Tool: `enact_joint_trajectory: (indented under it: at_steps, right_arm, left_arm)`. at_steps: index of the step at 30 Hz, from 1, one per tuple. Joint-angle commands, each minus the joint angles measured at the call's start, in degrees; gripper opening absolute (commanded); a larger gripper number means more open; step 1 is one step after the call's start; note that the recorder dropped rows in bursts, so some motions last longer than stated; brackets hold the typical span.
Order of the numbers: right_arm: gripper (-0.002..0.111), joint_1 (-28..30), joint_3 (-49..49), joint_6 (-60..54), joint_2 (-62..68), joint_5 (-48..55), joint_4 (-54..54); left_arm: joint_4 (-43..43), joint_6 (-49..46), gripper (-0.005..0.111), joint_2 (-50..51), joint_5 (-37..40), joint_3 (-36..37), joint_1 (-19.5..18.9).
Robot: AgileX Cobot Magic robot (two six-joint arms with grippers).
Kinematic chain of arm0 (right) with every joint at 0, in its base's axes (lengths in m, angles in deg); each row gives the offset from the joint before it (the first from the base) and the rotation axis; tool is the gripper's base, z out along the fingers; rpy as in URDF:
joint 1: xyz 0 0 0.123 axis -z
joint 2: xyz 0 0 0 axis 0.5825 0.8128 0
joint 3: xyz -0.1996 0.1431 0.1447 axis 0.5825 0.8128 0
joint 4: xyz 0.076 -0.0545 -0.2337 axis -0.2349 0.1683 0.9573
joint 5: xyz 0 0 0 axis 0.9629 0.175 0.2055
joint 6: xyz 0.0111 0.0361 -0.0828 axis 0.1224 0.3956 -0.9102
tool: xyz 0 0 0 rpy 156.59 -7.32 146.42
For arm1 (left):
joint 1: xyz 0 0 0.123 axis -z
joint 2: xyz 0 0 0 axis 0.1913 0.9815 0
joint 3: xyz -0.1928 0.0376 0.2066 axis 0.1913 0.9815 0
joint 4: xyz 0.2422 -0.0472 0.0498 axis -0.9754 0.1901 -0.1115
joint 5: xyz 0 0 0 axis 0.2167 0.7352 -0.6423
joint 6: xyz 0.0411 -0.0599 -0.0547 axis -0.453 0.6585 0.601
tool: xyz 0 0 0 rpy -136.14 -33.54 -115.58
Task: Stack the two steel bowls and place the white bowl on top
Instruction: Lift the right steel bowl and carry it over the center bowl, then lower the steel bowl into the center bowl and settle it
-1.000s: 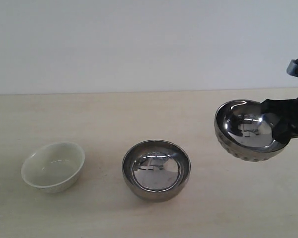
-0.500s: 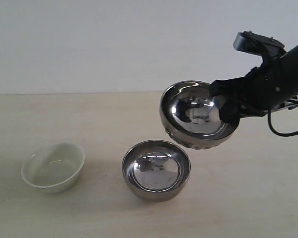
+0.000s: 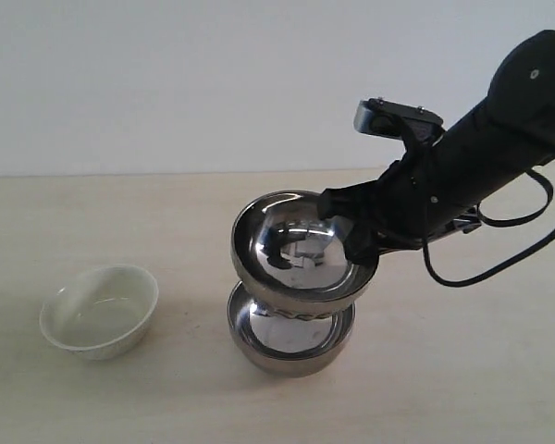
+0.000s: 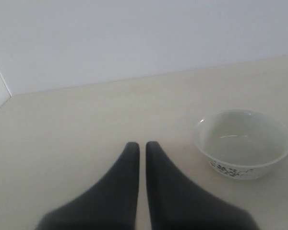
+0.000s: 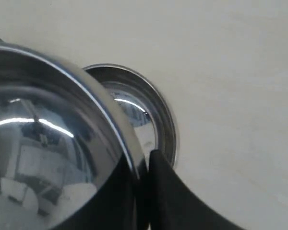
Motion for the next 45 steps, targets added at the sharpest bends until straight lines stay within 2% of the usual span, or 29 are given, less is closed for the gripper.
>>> enact_joint_trajectory:
  at_steps: [1,36,38,42,45]
  right_arm:
    - [0.000,-0.7,-1.6,1.0,1.4,-0.6,0.2]
    - [0.001,-0.7,-1.6,2.3,6.0,-1.6,1.1]
    - [0.007,-0.7,-1.6,2.3,6.0,-1.5,1.1]
    - [0.031,-0.7,-1.6,2.3,6.0,-1.3,1.1]
    - [0.038,-0.7,-1.6,2.3,6.0,-1.3,1.1]
  left_arm:
    - [0.5,0.6,0.004,-0.2,-0.5,0.2,-0.2]
    - [0.5,0.6,0.004,-0.2,-0.5,0.2,-0.2]
    - [0.5,0.6,0.004,-0.2,-0.5,0.2,-0.2]
    - [0.5,0.6,0.004,-0.2,-0.5,0.2,-0.2]
    - [0.5,0.6,0.004,-0.2,-0.5,0.2,-0.2]
